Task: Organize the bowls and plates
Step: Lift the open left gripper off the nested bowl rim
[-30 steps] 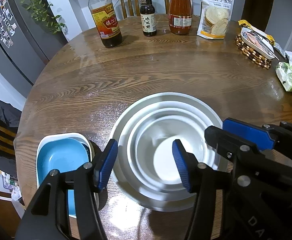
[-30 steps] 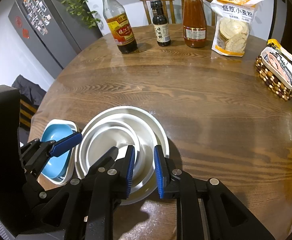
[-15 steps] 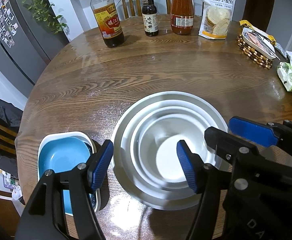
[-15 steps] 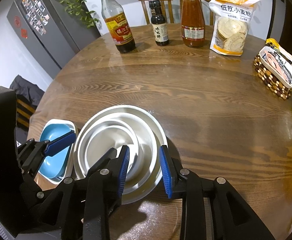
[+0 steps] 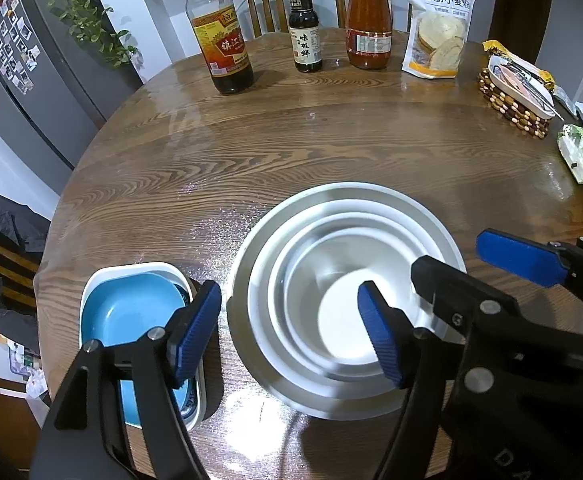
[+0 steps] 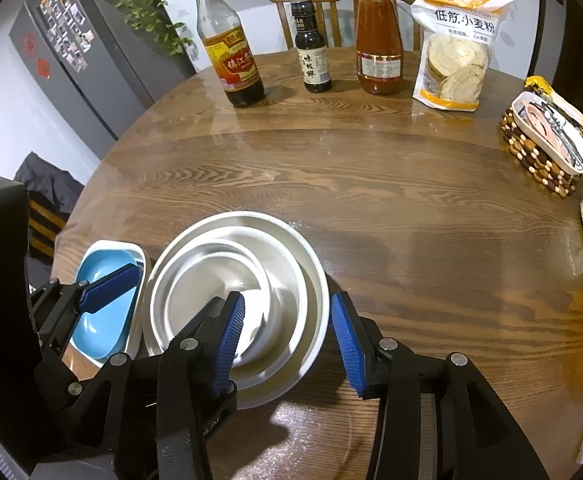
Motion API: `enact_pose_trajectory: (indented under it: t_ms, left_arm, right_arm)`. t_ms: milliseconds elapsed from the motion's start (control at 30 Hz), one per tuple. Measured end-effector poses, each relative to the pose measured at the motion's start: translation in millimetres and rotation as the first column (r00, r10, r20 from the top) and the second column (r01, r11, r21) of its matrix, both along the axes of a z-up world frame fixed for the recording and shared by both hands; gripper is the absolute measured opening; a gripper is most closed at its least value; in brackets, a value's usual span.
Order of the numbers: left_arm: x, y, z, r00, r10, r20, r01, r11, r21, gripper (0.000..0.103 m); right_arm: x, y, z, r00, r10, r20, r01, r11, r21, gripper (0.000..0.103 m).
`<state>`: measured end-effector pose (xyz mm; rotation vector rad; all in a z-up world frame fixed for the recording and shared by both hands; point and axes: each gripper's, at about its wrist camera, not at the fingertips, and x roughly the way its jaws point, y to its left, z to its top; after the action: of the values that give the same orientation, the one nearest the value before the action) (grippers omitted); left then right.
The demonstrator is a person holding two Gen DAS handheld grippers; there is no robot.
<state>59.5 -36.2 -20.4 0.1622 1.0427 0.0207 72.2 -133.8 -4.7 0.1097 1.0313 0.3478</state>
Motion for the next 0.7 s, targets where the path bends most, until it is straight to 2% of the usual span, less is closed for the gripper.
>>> enact_pose_trajectory:
  t_ms: [367, 533, 700]
  left_arm:
    - [-0.8, 2.2, 0.7, 1.000, 0.017, 0.004, -0.017, 1.000, 0.012, 0.080]
    - [-0.6, 3.6, 1.0, 1.000, 0.026, 0.005, -0.026, 1.000, 0.015, 0.082]
    - [-0.9, 3.4, 0.7, 0.999, 0.034, 0.006, -0.034, 0.999, 0.027, 0.086]
  right_arm:
    - [-1.1, 1.4, 0.9, 1.000, -0.001, 0.004, 0.001, 1.000, -0.005, 0.049]
    - [-1.0, 0.7, 1.3, 1.000, -0.008, 0.007, 0.008, 1.000, -0.009, 0.056]
    - [-1.9, -0.1, 1.2, 1.000, -0.011, 0.006, 0.011, 1.000, -0.011, 0.058]
